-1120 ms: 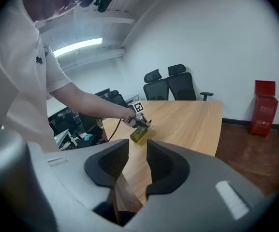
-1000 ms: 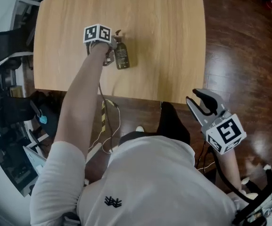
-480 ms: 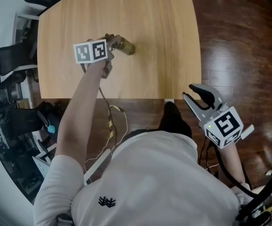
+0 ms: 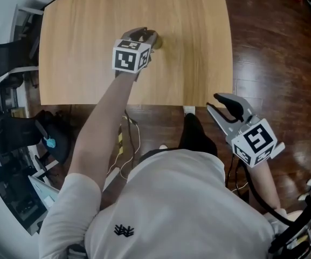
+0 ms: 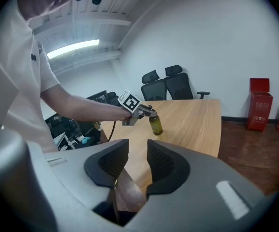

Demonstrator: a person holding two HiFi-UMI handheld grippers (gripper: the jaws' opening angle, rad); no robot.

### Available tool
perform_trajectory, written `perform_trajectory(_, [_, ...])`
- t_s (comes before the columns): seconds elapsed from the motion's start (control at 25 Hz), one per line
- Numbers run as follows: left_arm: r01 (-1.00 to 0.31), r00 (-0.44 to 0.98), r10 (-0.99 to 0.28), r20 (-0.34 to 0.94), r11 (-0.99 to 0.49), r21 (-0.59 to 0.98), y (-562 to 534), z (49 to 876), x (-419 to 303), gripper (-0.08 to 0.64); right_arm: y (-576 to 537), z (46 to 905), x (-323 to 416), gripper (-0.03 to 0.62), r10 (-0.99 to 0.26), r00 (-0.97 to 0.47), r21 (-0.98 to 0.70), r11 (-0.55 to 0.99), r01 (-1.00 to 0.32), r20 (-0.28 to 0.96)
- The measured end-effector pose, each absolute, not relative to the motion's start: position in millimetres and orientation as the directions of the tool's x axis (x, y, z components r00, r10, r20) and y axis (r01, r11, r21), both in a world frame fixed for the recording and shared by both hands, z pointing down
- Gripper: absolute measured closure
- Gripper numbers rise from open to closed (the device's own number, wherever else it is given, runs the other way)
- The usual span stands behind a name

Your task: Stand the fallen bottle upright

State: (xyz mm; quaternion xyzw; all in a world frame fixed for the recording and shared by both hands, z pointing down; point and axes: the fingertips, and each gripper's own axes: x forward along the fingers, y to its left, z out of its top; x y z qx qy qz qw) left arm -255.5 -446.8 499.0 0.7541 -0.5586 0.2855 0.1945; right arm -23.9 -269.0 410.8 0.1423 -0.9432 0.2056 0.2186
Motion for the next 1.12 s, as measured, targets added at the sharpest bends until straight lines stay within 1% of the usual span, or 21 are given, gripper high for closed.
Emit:
perform_trajectory(0.16, [-0.952,0.192,-0.745,0.638,-0.298,-0.062,-455.8,500.2,-259.7,0.422,-256.4,410.7,-30.2,0.433,-0.195,-0.861,-0.324,0.869,-0.373,0.469])
perform_trajectory(0.2, [-0.952,0.194,-0.752,0.631,-0.299,-0.063,-456.3,499.7,-260.2,0.398,-253.0,410.1,-30.6,0.421,-0.198,-0.860,-0.320,0.870,-0.375,0.471])
perform_trajectory(0.24, [-0.952,0.195,-0.757,0.624,-0.298,-0.065,-456.5,499.1,-260.7,0.349,-249.6,409.5,-30.4,0.413,-0.201,-0.858,-0.315,0.871,-0.378,0.473])
perform_trajectory(0.28, [-0.953,0.194,-0.762,0.618,-0.296,-0.067,-456.7,498.0,-261.6,0.319,-246.5,408.8,-29.7,0.409,-0.207,-0.856,-0.309,0.871,-0.382,0.474])
perform_trajectory(0.32, [-0.954,0.190,-0.768,0.611,-0.292,-0.070,-456.3,496.0,-262.9,0.307,-243.2,407.9,-28.8,0.408,-0.214,-0.854,-0.303,0.871,-0.387,0.474])
perform_trajectory(0.4, [-0.955,0.186,-0.785,0.590,-0.285,-0.078,-450.1,489.0,-265.5,0.296,-236.3,405.8,-28.0,0.408,-0.235,-0.851,-0.284,0.872,-0.398,0.470])
perform_trajectory(0.52, [-0.940,0.206,-0.808,0.552,-0.320,-0.118,-424.6,474.9,-263.6,0.293,-226.4,401.7,-32.3,0.402,-0.275,-0.844,-0.221,0.886,-0.409,0.460])
perform_trajectory(0.64, [-0.928,0.243,-0.823,0.513,-0.352,-0.125,-367.5,461.7,-266.0,0.293,-201.4,390.1,-43.4,0.383,-0.305,-0.848,-0.158,0.901,-0.404,0.433])
perform_trajectory(0.8, [-0.913,0.347,-0.835,0.427,-0.405,-0.051,-256.6,435.7,-266.7,0.295,-145.7,372.9,-55.5,0.377,-0.342,-0.852,-0.110,0.904,-0.414,0.396])
perform_trajectory(0.96, [-0.879,0.465,-0.818,0.338,-0.471,0.069,-140.6,413.9,-264.6,0.296,-78.9,366.3,-56.3,0.367,-0.389,-0.838,-0.130,0.875,-0.466,0.383])
perform_trajectory(1.0, [-0.869,0.488,-0.810,0.324,-0.485,0.096,-113.0,410.8,-263.1,0.296,-61.6,365.9,-53.0,0.355,-0.400,-0.831,-0.141,0.865,-0.482,0.387])
perform_trajectory(1.12, [-0.847,0.529,-0.790,0.309,-0.514,0.136,-39.1,403.9,-259.1,0.296,-15.4,363.6,-41.2,0.346,-0.423,-0.814,-0.159,0.842,-0.515,0.398])
